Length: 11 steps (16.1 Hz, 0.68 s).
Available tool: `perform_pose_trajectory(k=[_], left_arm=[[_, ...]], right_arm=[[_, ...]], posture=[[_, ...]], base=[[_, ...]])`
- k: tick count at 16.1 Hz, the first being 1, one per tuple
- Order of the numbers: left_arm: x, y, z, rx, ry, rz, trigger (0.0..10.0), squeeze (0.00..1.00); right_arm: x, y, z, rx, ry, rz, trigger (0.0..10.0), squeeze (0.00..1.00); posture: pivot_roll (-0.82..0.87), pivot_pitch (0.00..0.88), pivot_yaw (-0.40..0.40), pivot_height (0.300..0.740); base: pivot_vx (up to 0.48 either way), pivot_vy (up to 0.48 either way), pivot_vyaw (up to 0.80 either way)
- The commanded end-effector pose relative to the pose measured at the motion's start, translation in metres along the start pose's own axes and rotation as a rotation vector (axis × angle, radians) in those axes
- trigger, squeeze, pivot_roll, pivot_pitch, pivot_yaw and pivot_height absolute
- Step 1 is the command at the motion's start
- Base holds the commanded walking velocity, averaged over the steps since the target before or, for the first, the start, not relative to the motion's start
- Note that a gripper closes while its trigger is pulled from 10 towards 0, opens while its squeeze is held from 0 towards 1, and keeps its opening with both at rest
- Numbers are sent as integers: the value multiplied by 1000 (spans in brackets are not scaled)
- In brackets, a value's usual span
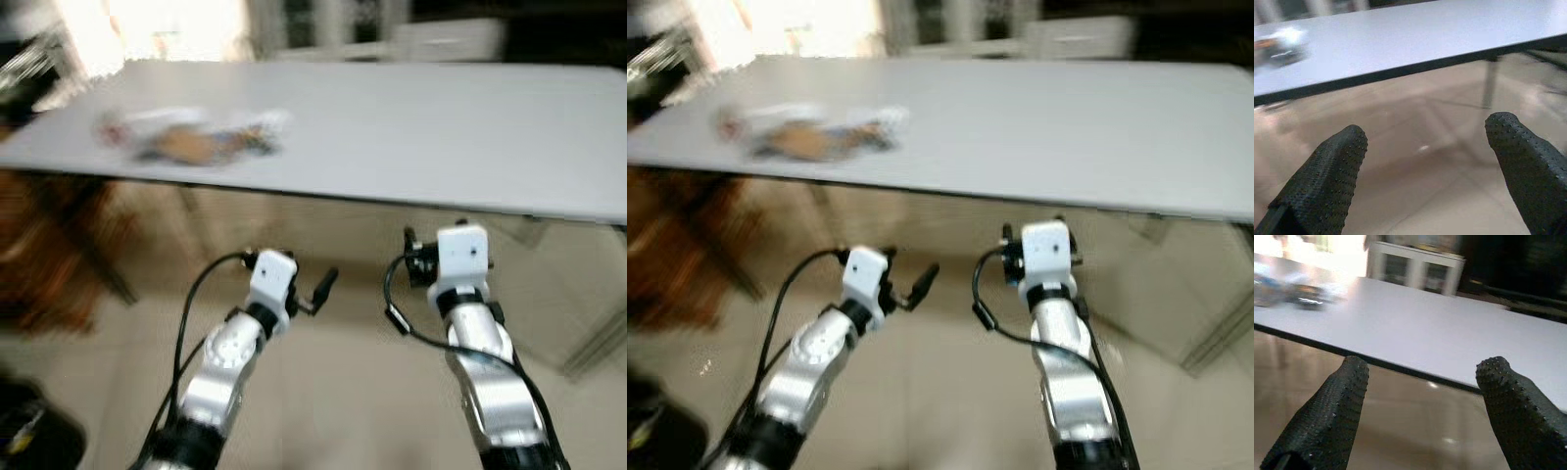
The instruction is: Picking trash to rubbish bin
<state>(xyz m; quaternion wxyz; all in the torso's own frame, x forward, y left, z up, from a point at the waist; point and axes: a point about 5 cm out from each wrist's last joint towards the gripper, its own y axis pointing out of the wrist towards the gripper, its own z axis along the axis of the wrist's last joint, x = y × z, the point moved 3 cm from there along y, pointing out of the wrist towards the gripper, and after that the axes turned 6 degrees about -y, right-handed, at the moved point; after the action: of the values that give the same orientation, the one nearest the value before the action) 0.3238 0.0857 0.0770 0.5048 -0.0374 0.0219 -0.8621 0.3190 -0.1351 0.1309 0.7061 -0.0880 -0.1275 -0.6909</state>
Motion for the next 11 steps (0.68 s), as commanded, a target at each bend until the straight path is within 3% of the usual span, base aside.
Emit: perform_pose_trajectory(k=[1, 4, 11], left_arm=[[-6, -1, 0, -6, 12, 29, 10000, 0], [-8, 0, 3, 3, 17, 36, 10000, 0], [-13, 1, 9, 15, 30, 47, 10000, 0]], right_arm=[[-4, 1, 9, 33, 10, 15, 10000, 0], [-3, 2, 8, 33, 15, 12, 10000, 0], [-2, 0, 7, 30, 25, 4, 10000, 0]], posture=[[-79, 37, 45, 740], [-78, 37, 44, 740], [-82, 44, 45, 740]], base=[[420, 0, 800], [410, 0, 688], [402, 0, 0]])
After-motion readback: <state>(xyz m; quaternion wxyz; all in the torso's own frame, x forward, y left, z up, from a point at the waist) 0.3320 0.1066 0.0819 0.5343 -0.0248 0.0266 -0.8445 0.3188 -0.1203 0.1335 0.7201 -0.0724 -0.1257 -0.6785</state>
